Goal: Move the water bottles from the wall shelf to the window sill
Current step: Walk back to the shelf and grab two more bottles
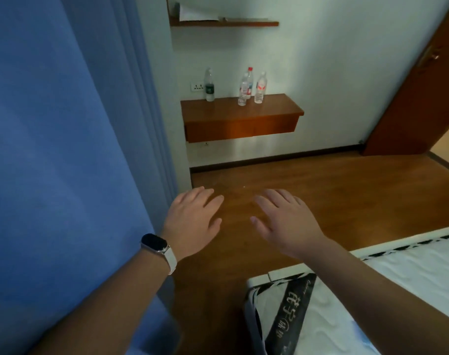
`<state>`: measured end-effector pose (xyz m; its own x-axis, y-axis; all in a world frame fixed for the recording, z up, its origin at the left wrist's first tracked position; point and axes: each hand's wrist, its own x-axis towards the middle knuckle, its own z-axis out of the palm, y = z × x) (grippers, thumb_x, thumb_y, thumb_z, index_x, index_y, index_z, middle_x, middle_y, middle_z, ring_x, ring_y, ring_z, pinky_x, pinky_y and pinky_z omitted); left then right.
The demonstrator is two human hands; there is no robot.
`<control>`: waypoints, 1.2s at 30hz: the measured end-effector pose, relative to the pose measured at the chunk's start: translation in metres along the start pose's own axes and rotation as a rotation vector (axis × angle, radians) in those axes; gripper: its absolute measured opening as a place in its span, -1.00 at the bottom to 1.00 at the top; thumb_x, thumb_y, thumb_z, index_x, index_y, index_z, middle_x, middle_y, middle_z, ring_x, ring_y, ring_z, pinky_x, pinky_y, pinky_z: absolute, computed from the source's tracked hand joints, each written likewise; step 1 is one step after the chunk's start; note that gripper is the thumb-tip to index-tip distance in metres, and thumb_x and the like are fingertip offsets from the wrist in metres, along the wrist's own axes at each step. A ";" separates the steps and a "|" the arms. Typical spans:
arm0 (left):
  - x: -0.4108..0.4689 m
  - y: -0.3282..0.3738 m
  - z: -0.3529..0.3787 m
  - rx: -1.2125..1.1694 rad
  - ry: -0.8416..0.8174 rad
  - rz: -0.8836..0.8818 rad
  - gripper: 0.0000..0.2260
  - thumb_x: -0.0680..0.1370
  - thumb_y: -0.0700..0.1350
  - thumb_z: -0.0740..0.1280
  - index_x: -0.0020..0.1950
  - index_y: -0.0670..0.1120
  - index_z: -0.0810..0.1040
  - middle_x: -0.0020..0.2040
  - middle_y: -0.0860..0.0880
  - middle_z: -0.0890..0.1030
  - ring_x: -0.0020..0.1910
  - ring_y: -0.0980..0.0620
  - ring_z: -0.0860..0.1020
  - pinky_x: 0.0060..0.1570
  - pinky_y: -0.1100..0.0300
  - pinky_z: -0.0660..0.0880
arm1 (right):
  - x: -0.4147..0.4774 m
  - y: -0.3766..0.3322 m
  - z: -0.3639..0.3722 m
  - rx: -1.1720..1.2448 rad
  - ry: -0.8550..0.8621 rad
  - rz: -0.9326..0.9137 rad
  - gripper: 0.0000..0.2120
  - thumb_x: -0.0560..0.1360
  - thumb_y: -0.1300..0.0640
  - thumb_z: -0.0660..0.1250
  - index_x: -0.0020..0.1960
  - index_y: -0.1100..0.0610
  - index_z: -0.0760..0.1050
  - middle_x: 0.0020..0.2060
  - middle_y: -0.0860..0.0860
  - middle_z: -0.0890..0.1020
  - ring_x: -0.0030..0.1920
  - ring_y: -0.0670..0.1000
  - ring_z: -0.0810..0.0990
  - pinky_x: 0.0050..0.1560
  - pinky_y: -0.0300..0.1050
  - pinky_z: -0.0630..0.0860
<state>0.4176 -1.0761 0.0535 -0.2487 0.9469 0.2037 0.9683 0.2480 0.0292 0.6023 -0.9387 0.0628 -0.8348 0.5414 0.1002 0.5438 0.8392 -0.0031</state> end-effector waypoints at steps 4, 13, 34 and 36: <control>0.013 -0.037 0.004 -0.006 -0.013 -0.057 -0.54 0.60 0.10 0.22 0.48 0.01 0.34 0.44 -0.06 0.41 0.44 -0.08 0.33 0.41 -0.06 0.23 | 0.042 -0.009 0.009 -0.007 -0.013 -0.032 -0.47 0.58 -0.28 -0.03 0.46 -0.08 0.24 0.44 -0.04 0.37 0.47 0.04 0.25 0.41 0.03 0.23; 0.107 -0.095 0.045 0.015 -0.043 -0.097 -0.53 0.62 0.12 0.16 0.51 0.04 0.27 0.47 -0.04 0.36 0.47 -0.06 0.27 0.43 -0.03 0.21 | 0.157 0.013 0.045 -0.010 -0.087 -0.085 -0.44 0.58 -0.31 -0.07 0.49 -0.09 0.20 0.46 -0.03 0.33 0.49 0.05 0.23 0.42 0.05 0.22; 0.421 -0.176 0.074 0.071 -0.072 0.043 -0.54 0.60 0.14 0.16 0.48 0.04 0.31 0.42 -0.02 0.42 0.44 -0.03 0.32 0.37 0.00 0.28 | 0.408 0.167 0.040 0.083 -0.029 0.035 -0.43 0.59 -0.29 -0.08 0.51 -0.06 0.18 0.49 -0.02 0.29 0.51 0.05 0.16 0.46 0.03 0.15; 0.441 -0.182 0.078 0.070 -0.068 0.061 -0.54 0.60 0.14 0.16 0.48 0.05 0.31 0.44 -0.02 0.41 0.46 -0.04 0.30 0.38 -0.01 0.26 | 0.421 0.177 0.041 0.079 -0.028 0.059 -0.44 0.60 -0.28 -0.05 0.51 -0.05 0.19 0.49 -0.02 0.29 0.51 0.06 0.17 0.45 0.03 0.17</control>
<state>0.1302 -0.6874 0.0613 -0.1929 0.9718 0.1356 0.9782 0.2012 -0.0505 0.3434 -0.5603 0.0634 -0.8043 0.5900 0.0698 0.5844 0.8068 -0.0868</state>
